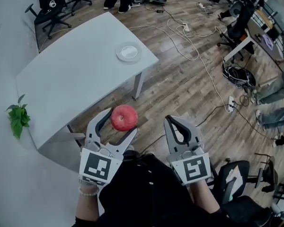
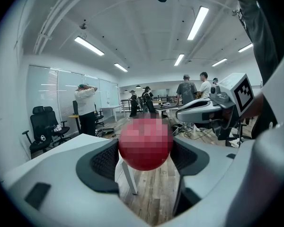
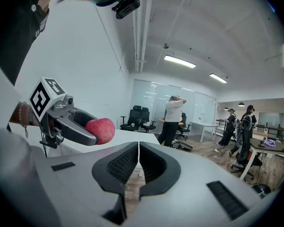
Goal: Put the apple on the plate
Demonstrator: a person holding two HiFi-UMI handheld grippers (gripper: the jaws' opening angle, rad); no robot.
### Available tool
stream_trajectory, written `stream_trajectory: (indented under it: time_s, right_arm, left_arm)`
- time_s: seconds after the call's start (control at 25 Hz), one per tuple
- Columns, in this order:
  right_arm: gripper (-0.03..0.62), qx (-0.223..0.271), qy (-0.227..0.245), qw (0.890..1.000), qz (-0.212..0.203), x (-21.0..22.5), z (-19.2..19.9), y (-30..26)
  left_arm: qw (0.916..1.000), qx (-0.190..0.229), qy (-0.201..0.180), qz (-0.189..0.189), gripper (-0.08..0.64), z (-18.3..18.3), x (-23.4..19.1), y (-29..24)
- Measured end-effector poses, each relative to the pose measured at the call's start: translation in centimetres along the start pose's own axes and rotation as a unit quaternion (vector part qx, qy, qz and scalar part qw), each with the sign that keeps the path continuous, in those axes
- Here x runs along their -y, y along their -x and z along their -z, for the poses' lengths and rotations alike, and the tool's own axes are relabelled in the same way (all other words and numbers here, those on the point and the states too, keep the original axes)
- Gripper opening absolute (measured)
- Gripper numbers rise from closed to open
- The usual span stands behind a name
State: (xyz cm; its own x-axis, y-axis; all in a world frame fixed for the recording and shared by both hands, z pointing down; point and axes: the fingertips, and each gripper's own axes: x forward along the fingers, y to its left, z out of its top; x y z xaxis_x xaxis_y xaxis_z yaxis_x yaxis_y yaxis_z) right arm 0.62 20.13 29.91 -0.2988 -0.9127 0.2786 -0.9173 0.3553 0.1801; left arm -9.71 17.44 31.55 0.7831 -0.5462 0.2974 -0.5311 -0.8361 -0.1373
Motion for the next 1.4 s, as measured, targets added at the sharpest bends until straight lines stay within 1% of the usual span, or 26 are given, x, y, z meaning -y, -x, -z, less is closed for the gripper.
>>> stream_trajectory:
  time_s: [0.12,0.32,0.6,0.72,0.84,0.88,1.0,1.04,1.16,1.28,1.4]
  right_arm:
    - [0.044,0.002,0.002,1.0,0.012,-0.2,-0.3,-0.2]
    - [0.044,0.012,-0.002,0.999,0.045,-0.5,-1.2,-1.0]
    - [0.044,0.014,-0.001,0.999,0.049,-2.6,-1.3,-1.8]
    - [0.044,0.011,-0.002,0.998,0.054,-3.4,-1.5,-1.8]
    - [0.044,0.006,-0.004,0.998,0.061,-3.5,-1.4,-1.6]
    - [0.044,0.005,-0.003,0.998,0.061,-3.5,-1.3,-1.5]
    - [0.043,0.009,0.002,0.998,0.059,-3.5,-1.4,-1.5]
    - [0.044,0.01,0.003,0.998,0.059,-3.5,-1.5,-1.6]
    - [0.044,0.01,0.003,0.998,0.057,-3.4,-1.4,-1.8]
    - [0.044,0.014,-0.002,0.998,0.053,-2.9,-1.3,-2.1]
    - [0.044,0.019,-0.004,0.998,0.052,-2.1,-1.2,-2.8]
  left_arm:
    - [1.0,0.006,-0.002,0.004,0.35,0.1,-0.6,0.3]
    - [0.9999,0.011,-0.005,0.01,0.35,0.7,-2.2,1.0]
    - [0.9998,0.016,-0.007,0.011,0.35,1.7,-4.0,2.4]
    - [0.9999,0.007,0.009,0.001,0.35,2.1,-4.7,3.1]
    - [0.9997,0.0,0.023,-0.002,0.35,2.2,-4.7,3.4]
    - [0.9998,0.002,0.02,0.001,0.35,2.2,-4.5,3.5]
    - [0.9998,0.017,-0.007,0.011,0.35,2.3,-4.5,3.6]
    - [0.9997,0.018,-0.01,0.012,0.35,2.4,-4.6,3.6]
    - [0.9998,0.015,-0.008,0.008,0.35,2.6,-4.9,3.3]
    - [0.9999,0.011,0.003,0.001,0.35,2.3,-4.9,2.9]
    - [0.9998,0.015,-0.012,0.0,0.35,2.1,-5.3,2.2]
